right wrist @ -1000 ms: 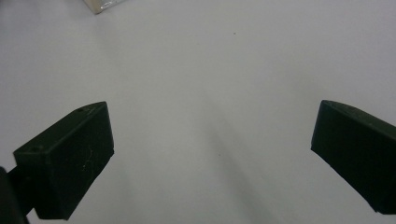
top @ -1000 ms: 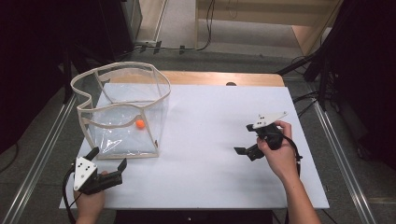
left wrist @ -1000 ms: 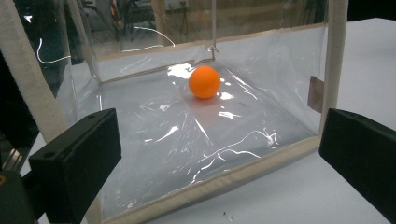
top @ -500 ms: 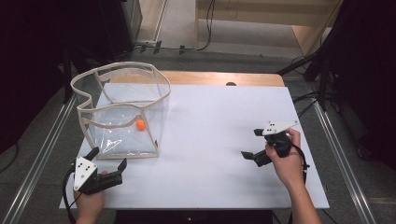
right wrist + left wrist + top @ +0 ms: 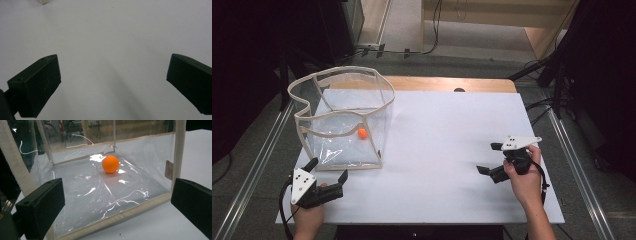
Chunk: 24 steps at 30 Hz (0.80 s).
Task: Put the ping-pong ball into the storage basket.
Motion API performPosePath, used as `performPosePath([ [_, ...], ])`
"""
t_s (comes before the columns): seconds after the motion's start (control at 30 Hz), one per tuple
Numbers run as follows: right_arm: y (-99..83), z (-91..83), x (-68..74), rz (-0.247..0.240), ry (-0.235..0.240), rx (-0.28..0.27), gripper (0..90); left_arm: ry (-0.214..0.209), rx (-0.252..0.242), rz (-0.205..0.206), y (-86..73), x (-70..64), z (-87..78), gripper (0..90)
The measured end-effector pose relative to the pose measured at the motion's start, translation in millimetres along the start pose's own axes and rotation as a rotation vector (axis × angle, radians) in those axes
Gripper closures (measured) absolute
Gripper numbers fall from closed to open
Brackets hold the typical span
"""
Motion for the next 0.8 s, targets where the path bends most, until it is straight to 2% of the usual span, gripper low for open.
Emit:
performPosePath([
  [0.13, -7.6, -3.0, -3.0, 0.02, -0.023, -0.01, 0.0, 0.0, 0.0, 0.0, 0.0, -0.1, -0.1, 0.0],
  [0.47, -24.3, -11.6, -7.6, 0.052, -0.045, -0.037, 0.0, 0.001, 0.0, 0.0, 0.0, 0.0, 0.0, 0.0],
  [0.8, -44.7, -17.3, -9.2, 0.099, -0.056, -0.092, 0.0, 0.003, -0.001, 0.0, 0.0, 0.2, 0.1, 0.0],
])
Point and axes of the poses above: each handheld gripper's, and its own axes: z roughly forward along the jaws, y roughly out of its top, x roughly to its left, the point moved 4 cm from there along z, roughly forward along the jaws
